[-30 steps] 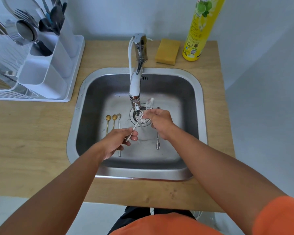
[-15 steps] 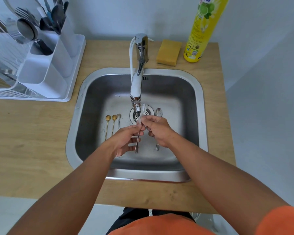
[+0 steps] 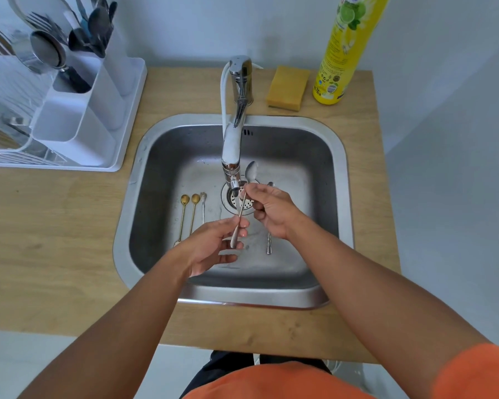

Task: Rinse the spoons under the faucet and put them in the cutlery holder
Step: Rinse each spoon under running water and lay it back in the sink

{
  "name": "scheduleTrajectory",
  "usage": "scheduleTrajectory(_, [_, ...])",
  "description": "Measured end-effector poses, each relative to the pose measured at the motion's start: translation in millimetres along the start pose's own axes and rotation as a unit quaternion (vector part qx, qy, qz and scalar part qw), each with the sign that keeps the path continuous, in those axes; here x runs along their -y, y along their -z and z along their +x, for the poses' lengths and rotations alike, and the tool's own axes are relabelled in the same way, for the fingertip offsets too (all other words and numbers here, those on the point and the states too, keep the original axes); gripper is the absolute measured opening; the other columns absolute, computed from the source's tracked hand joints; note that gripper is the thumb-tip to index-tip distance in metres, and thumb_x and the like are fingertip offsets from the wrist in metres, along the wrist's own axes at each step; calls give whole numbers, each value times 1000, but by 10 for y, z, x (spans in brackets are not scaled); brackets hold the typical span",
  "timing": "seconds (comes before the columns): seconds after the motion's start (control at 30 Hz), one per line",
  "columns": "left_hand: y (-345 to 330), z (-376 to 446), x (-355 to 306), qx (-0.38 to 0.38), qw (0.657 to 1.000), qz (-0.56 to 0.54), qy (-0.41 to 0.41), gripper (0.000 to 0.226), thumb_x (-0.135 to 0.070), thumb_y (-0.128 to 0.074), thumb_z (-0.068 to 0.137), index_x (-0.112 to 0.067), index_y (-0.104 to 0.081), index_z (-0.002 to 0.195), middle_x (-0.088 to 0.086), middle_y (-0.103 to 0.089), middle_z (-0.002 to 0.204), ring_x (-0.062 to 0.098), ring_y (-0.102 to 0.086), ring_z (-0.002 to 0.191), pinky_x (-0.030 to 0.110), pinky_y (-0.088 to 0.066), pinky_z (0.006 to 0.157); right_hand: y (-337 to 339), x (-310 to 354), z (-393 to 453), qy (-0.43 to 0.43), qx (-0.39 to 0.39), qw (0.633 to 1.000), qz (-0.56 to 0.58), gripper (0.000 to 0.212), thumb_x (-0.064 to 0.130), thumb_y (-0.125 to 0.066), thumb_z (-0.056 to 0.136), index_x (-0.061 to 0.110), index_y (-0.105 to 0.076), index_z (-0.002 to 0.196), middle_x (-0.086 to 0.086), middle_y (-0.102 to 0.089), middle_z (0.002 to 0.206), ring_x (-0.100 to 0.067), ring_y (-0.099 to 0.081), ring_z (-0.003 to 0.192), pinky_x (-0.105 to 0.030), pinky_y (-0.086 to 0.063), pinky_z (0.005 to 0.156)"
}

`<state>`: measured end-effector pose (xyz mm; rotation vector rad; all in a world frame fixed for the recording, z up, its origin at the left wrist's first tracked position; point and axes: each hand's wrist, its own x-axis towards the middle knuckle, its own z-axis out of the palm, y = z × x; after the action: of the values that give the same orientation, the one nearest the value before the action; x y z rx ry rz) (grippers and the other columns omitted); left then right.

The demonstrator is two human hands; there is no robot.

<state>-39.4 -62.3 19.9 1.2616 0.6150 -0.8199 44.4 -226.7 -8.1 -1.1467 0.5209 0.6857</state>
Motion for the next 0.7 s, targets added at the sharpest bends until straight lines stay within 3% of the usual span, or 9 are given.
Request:
scheduleTrajectory(0.1, [93,-11,51,-23,995,100,-3,30,-44,-55,105,-31,-82,108,-8,-79,101,18,-69,93,36,-51,86,59,-19,19,0,-72,996,-46,19,21,-80,90,12,-76,106,-6,-77,98,-8,-44,57,-22,-33,45])
scheduleTrajectory(0.2, [212,21,99,-73,977,202,-9,27,-45,-56,104,-35,-81,106,-14,-80,102,18,-72,96,33,-51,82,190,-30,48,38,-147,977,-149,6,25,-81,87,21,-78,85,6,-77,86,-6,-50,58,-25,-41,55])
scheduleTrajectory(0.3, [369,142,159,-156,954,254,-29,15,-40,-65,101,-31,-77,97,-9,-78,98,17,-71,94,33,-53,80,345,-60,88,68,-205,949,-231,16,28,-79,87,26,-75,72,10,-75,82,-4,-63,70,-21,-46,62])
scheduleTrajectory(0.37, [466,246,188,-225,931,284,-48,11,-31,-68,99,-31,-73,90,-8,-75,98,18,-69,98,35,-54,90,424,-95,111,70,-221,935,-269,20,26,-77,88,26,-73,68,10,-75,81,-6,-66,74,-17,-44,59])
scheduleTrajectory(0.47, [569,362,182,-301,900,309,-57,8,-21,-70,95,-28,-71,91,-2,-74,104,19,-67,97,31,-51,88,484,-147,154,66,-235,917,-314,26,23,-74,90,25,-70,65,14,-70,74,-6,-63,68,-15,-41,55])
scheduleTrajectory(0.6, [630,444,162,-327,869,369,-33,7,-29,-71,93,-28,-70,100,-3,-70,105,22,-66,99,41,-56,92,514,-170,222,57,-260,900,-346,26,17,-71,90,23,-69,65,9,-70,71,-8,-62,63,-15,-42,55])
scheduleTrajectory(0.7, [611,494,148,-342,849,403,-13,14,-40,-71,93,-26,-72,96,-3,-69,96,23,-65,91,40,-56,82,532,-135,266,56,-272,889,-364,26,12,-67,89,19,-71,65,2,-69,71,-16,-63,66,-22,-49,62])
